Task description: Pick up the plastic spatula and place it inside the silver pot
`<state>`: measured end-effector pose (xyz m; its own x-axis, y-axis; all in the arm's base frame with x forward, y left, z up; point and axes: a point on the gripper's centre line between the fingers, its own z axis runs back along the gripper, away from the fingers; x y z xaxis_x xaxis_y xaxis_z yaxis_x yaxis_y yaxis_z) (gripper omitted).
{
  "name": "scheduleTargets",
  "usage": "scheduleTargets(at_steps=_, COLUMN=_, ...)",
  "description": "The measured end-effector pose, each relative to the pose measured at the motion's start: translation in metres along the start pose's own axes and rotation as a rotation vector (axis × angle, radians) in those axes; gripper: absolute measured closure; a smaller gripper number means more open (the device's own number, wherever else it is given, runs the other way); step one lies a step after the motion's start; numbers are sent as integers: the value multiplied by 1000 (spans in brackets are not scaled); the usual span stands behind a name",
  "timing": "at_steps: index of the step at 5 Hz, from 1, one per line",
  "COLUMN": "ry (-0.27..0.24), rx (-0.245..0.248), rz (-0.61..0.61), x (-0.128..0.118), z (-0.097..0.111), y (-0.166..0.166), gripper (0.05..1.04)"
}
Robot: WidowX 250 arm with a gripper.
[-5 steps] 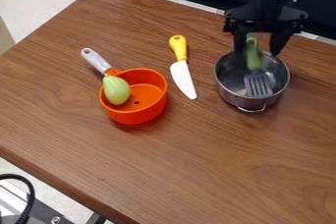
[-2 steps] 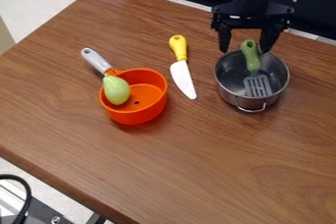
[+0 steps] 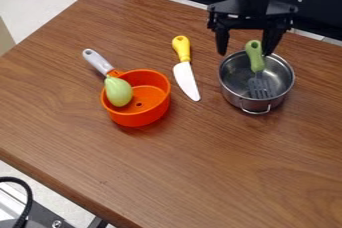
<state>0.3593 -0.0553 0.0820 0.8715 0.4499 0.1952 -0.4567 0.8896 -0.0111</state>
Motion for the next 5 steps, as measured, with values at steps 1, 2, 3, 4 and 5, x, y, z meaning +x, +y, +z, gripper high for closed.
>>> scheduleTargets(at_steps=1, ry=-3, rx=-46, rz=-35, x=-10, z=12, y=3, gripper=85)
scheduleTargets(at_steps=2, ry=33, rx=-46, rz=-70, x=-14, z=12, y=13, gripper=85)
scheduleTargets(at_steps=3, ry=43, rx=-37, rz=-102, x=-10, z=12, y=28, gripper=85)
scheduleTargets(at_steps=4, ry=28, rx=-43, rz=-126, x=0, z=16, y=48, gripper=85)
scheduleTargets(at_steps=5, ry=37, rx=-54, rz=-137, x=7, z=15, y=63, gripper=85)
